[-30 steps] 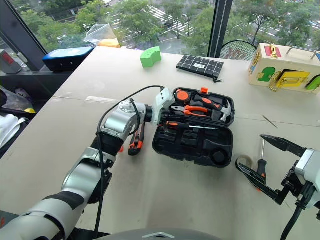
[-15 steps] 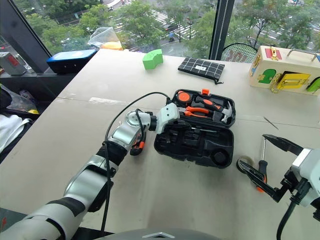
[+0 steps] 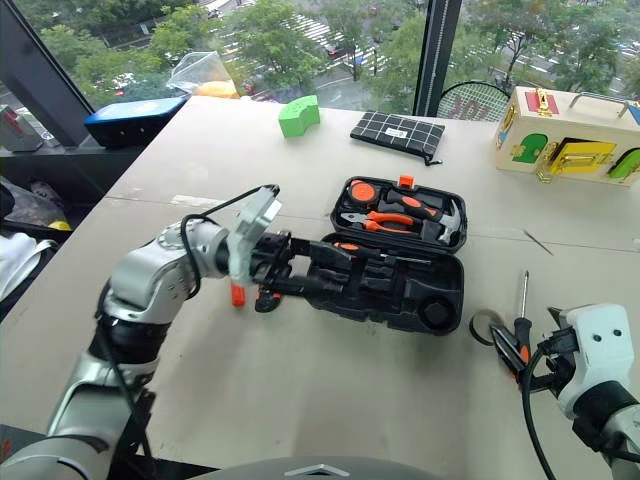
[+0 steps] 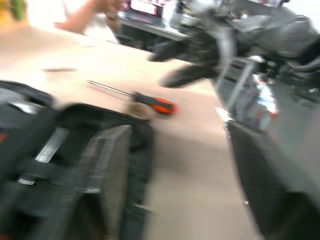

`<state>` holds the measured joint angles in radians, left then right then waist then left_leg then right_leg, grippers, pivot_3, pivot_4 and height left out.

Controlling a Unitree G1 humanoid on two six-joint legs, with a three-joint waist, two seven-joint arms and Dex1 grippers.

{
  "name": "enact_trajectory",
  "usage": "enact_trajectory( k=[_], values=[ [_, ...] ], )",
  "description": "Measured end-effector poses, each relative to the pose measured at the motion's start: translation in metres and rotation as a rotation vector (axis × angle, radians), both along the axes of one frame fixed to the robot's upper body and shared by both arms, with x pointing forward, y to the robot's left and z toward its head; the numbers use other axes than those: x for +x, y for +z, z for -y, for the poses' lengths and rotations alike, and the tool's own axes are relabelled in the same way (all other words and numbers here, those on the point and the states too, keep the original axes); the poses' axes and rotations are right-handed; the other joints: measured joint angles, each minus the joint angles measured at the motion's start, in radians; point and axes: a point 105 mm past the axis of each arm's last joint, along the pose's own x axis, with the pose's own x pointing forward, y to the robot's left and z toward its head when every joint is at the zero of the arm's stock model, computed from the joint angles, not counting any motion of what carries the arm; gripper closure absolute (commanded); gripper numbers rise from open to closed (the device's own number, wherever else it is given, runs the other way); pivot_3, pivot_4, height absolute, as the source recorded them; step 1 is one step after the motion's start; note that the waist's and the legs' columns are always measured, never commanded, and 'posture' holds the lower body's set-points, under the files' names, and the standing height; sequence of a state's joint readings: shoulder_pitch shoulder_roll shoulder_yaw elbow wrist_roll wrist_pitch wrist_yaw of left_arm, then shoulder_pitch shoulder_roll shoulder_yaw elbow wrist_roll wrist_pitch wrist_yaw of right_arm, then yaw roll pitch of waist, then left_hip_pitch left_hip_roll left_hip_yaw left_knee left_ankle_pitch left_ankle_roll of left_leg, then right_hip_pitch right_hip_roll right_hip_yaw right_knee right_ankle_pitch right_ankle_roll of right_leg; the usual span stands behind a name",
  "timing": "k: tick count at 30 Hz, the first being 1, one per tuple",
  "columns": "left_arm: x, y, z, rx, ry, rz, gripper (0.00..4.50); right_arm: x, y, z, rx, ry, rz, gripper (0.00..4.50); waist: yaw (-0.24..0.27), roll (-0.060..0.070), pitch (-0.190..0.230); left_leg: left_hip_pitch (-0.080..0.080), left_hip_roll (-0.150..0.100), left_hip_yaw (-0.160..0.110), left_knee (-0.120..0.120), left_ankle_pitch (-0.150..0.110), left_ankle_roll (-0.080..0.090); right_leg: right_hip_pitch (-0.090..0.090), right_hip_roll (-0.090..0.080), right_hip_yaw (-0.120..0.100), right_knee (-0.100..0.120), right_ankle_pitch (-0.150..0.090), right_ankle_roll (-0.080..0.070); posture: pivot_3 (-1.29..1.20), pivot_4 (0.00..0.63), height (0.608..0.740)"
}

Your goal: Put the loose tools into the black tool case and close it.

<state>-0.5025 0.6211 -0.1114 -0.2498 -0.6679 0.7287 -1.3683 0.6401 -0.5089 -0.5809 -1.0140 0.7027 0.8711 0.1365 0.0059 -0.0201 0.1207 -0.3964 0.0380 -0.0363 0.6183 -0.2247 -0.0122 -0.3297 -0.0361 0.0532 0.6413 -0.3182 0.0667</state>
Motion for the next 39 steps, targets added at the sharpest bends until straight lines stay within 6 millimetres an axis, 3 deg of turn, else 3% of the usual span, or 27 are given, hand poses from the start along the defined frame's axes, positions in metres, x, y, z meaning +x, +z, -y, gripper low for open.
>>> enact_trajectory(
  k=[5,6,7,10,15,16,19,22,25,27,32,34,37,39],
  values=[
    [-0.016,-0.004,-0.002,0.031,-0.013,0.006,0.06,-0.004,-0.032,0.006,0.009,-0.092,-0.156,0.00,0.003,0.000,0.000,0.000,0.000,0.000,-0.001,0.000,0.000,-0.001,0.000,0.000,0.000,0.000,0.000,0.00,0.150,0.740],
    [-0.018,-0.004,-0.003,0.038,-0.014,0.006,0.00,-0.004,-0.037,0.007,0.008,-0.104,-0.180,0.39,0.003,0.000,0.000,0.000,0.000,0.000,-0.001,0.000,0.000,-0.001,0.000,0.000,0.000,0.000,0.000,0.00,0.150,0.740],
    [-0.021,-0.005,-0.004,0.043,-0.021,0.004,0.00,-0.004,-0.043,0.007,0.013,-0.122,-0.202,0.51,0.003,0.000,0.000,0.000,0.000,0.000,-0.001,0.000,0.000,-0.002,0.001,0.000,0.000,0.000,0.000,0.00,0.150,0.740],
    [-0.026,-0.006,-0.005,0.060,-0.031,0.010,0.00,0.000,-0.048,0.011,0.006,-0.148,-0.232,1.72,0.001,0.001,0.001,0.000,0.000,0.001,-0.002,0.000,0.000,-0.002,0.001,0.001,0.000,0.000,0.000,0.00,0.150,0.740],
    [-0.030,-0.008,-0.004,0.053,-0.030,-0.001,0.00,0.006,-0.043,0.019,-0.023,-0.163,-0.223,4.28,0.003,0.000,0.001,-0.001,0.000,0.001,-0.002,0.000,0.000,-0.002,0.001,0.001,0.000,0.000,0.000,0.00,0.150,0.740],
    [-0.029,-0.009,-0.004,0.052,-0.020,-0.003,0.00,0.007,-0.040,0.020,-0.028,-0.158,-0.214,4.41,0.003,0.000,0.000,-0.001,0.000,0.001,-0.002,0.000,0.000,-0.002,0.001,0.001,0.000,0.000,0.000,0.00,0.150,0.740],
    [-0.023,-0.008,-0.005,0.026,0.057,-0.005,0.00,0.007,-0.035,0.027,-0.059,-0.162,-0.215,4.41,0.003,0.000,0.001,-0.001,0.000,0.002,-0.002,0.000,0.000,-0.002,0.001,0.002,0.000,0.000,0.000,0.00,0.150,0.740],
    [-0.005,-0.005,-0.011,-0.113,0.237,0.007,0.00,0.016,-0.015,0.043,-0.147,-0.128,-0.170,4.41,0.002,0.001,0.001,0.000,0.000,0.003,-0.001,0.000,0.000,-0.002,0.001,0.003,-0.001,0.000,0.000,0.00,0.150,0.740],
    [0.001,-0.024,-0.029,-0.092,0.340,-0.058,0.00,0.029,0.008,0.050,-0.234,-0.058,-0.108,4.41,-0.013,-0.001,0.000,0.000,0.001,0.001,-0.002,0.000,0.000,-0.002,0.002,0.002,0.000,0.000,0.000,0.00,0.150,0.740],
    [0.002,-0.029,-0.041,-0.085,0.380,-0.080,0.00,0.041,0.023,0.044,-0.250,0.018,-0.057,4.41,-0.019,-0.001,0.001,0.000,0.001,0.001,-0.003,0.000,0.000,-0.003,0.002,0.002,0.000,0.000,0.000,0.00,0.150,0.740],
    [0.001,-0.030,-0.061,-0.082,0.438,-0.069,0.00,0.070,0.056,0.004,-0.232,0.296,0.061,4.41,-0.017,-0.002,0.002,-0.001,0.001,0.002,-0.003,0.000,0.000,-0.003,0.002,0.002,-0.001,0.000,0.000,0.00,0.150,0.740],
    [-0.003,-0.030,-0.068,-0.096,0.468,-0.082,0.00,0.083,0.065,-0.026,-0.192,0.458,0.100,4.41,-0.018,-0.004,0.003,-0.001,0.001,0.002,-0.003,0.000,0.000,-0.003,0.001,0.002,-0.001,0.000,0.000,0.00,0.150,0.740],
    [-0.016,-0.032,-0.072,-0.092,0.479,-0.093,0.00,0.104,0.072,-0.066,-0.163,0.661,0.130,4.41,-0.028,-0.003,0.005,0.000,0.002,0.002,-0.004,0.000,0.000,-0.004,0.001,0.005,-0.001,0.000,0.000,0.00,0.150,0.740],
    [-0.023,-0.033,-0.074,-0.084,0.481,-0.084,0.00,0.113,0.067,-0.073,-0.160,0.710,0.103,4.41,-0.018,-0.004,0.006,-0.001,0.001,0.001,-0.004,0.000,0.000,-0.005,0.000,0.002,-0.001,0.000,0.000,0.00,0.150,0.740]
  ],
)
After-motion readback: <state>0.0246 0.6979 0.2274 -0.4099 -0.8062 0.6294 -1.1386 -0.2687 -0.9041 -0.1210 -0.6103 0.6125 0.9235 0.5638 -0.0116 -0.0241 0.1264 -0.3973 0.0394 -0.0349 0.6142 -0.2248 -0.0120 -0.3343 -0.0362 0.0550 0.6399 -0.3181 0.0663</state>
